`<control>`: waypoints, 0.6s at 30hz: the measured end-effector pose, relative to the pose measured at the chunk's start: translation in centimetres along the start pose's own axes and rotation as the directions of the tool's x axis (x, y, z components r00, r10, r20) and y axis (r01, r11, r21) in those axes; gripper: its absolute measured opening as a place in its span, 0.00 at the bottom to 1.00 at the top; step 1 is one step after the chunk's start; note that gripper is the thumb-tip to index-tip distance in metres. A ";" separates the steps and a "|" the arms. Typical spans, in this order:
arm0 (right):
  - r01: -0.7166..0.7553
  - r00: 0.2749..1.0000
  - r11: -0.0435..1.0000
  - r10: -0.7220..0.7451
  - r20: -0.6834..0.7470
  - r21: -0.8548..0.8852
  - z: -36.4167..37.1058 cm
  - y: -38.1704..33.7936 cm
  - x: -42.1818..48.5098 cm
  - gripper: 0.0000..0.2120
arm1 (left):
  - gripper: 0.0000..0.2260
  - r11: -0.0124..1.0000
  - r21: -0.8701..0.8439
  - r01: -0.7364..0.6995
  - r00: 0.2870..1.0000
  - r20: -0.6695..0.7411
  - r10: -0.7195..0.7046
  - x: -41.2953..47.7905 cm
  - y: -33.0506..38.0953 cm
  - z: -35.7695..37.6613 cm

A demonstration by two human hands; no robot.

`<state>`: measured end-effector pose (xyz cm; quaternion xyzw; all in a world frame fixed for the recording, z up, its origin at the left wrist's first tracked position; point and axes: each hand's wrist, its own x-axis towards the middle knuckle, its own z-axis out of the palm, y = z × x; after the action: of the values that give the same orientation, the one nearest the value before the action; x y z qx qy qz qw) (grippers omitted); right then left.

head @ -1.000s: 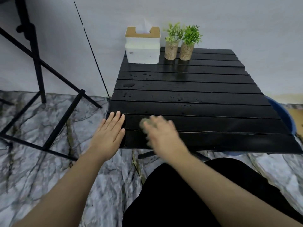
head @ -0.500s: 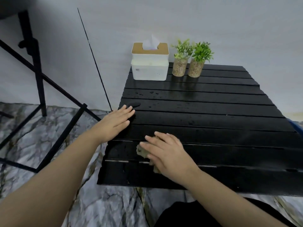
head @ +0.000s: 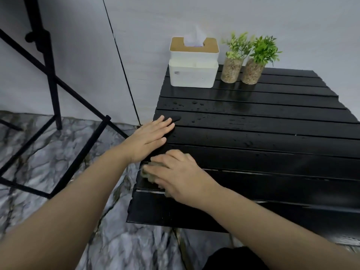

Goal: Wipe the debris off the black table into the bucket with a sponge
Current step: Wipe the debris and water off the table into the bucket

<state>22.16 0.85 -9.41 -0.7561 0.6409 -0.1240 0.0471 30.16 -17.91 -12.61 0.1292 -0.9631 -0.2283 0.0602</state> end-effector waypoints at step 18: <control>-0.562 0.807 0.827 0.541 -0.236 -0.023 -3.5 15.2 -3.6 0.18 | 0.24 0.976 0.062 0.209 0.973 -0.112 -0.201 -6.6 9.1 2.3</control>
<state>6.25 2.01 -9.93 -0.5202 0.8389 -0.1580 -0.0248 34.12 -7.22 -10.88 0.2420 -0.9478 -0.1907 0.0820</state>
